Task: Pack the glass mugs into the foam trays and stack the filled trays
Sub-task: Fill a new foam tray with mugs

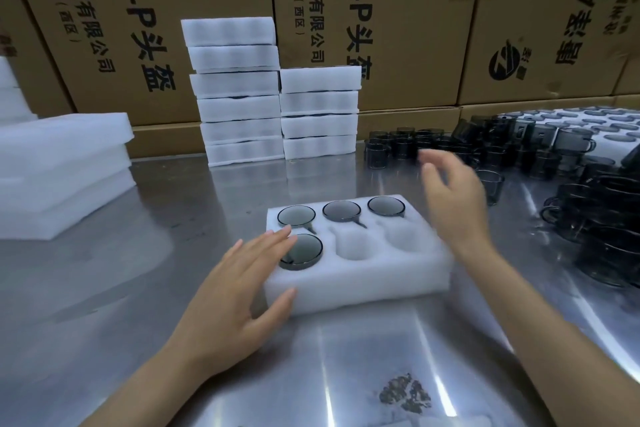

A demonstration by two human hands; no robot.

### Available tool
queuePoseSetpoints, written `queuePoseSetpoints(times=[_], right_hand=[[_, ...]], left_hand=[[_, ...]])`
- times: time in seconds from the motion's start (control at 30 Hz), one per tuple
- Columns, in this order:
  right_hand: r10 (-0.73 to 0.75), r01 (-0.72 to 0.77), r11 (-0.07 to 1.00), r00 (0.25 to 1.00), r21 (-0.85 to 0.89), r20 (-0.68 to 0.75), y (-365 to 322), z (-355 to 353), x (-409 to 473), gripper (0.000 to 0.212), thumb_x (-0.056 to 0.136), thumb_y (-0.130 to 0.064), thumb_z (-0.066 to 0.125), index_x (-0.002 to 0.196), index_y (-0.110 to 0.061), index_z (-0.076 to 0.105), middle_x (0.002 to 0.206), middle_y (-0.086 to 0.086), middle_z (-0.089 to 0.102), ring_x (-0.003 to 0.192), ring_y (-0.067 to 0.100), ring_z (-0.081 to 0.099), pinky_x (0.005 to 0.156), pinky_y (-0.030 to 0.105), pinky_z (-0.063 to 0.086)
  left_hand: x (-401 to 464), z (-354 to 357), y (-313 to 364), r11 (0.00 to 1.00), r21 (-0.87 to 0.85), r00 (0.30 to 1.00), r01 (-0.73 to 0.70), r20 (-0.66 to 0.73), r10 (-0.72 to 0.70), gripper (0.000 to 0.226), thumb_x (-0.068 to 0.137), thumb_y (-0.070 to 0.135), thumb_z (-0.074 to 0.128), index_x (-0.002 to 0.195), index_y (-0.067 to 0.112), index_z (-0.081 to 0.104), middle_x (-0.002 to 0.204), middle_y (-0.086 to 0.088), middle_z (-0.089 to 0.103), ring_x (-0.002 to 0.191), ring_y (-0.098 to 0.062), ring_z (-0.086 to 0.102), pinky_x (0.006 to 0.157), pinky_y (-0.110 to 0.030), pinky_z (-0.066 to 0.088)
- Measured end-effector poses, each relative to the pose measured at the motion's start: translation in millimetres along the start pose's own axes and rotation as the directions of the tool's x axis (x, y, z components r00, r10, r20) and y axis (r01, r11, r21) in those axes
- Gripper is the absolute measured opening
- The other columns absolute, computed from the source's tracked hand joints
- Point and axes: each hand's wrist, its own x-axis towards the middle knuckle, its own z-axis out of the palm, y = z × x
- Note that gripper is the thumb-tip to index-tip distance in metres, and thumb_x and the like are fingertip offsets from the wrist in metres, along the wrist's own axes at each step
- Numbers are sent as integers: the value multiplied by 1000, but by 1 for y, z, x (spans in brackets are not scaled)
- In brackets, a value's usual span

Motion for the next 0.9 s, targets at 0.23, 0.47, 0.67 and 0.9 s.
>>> queuePoseSetpoints(times=[0.23,0.47,0.67,0.9], right_hand=[[279,-329,822,944,-466,-174,102,-25,30,53,90,-17,51,141,-9,38,151,8,27,137,30,22,109,46,24],[447,-482,764,875,-429,-186,121,-26,47,41,89,-25,59,128,-23,48,156,5,15,140,29,14,105,47,28],[344,-362,868,932,-340,-116,117,-27,43,22,84,-31,67,99,-19,57,118,7,59,109,27,52,79,35,40],[125,-129,990,989,-55,-79,41,-15,25,51,71,-44,74,116,-28,57,111,-5,45,92,4,53,87,23,45]], left_hand=[[4,8,7,994,62,996,-84,28,83,52,88,40,45,137,23,48,143,16,43,135,-4,36,114,-28,20],[4,8,6,996,51,997,-71,-5,71,47,88,39,45,132,24,53,136,16,50,132,-4,39,111,-27,24],[5,9,4,996,38,996,-86,-19,87,44,89,37,46,128,22,57,131,16,54,131,-4,41,110,-27,27],[4,7,2,997,28,997,-72,-29,73,42,88,38,46,126,24,58,130,17,55,128,-3,43,110,-24,26]])
